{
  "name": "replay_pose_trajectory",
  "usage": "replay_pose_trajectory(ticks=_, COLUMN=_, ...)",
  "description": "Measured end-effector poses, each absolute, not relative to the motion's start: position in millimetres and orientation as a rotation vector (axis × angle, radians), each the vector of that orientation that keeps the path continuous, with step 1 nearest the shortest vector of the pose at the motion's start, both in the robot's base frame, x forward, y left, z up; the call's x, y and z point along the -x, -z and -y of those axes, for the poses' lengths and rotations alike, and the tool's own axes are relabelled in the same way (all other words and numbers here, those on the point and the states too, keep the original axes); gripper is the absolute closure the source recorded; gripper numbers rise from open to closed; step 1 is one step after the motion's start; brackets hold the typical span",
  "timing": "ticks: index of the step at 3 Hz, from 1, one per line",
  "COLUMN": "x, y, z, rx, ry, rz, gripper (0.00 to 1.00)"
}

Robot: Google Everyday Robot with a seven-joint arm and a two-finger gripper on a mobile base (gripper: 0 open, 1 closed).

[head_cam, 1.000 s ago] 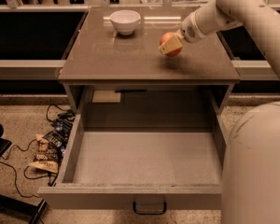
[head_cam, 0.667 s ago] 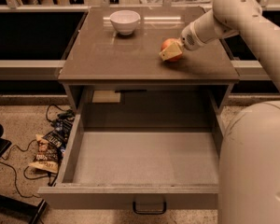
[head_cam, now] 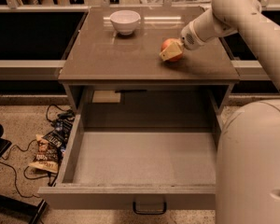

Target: Pick apple from top drawer and place on counter

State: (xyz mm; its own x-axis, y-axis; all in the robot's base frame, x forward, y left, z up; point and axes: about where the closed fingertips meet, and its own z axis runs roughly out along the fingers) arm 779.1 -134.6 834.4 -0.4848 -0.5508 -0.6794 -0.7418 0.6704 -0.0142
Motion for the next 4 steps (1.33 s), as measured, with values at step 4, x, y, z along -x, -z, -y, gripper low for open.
replay_pose_trajectory(ticks=4, x=-776.1, y=-853.5, z=140.3, rx=1.039, ry=-0.368, rz=-2.193, gripper=0.00)
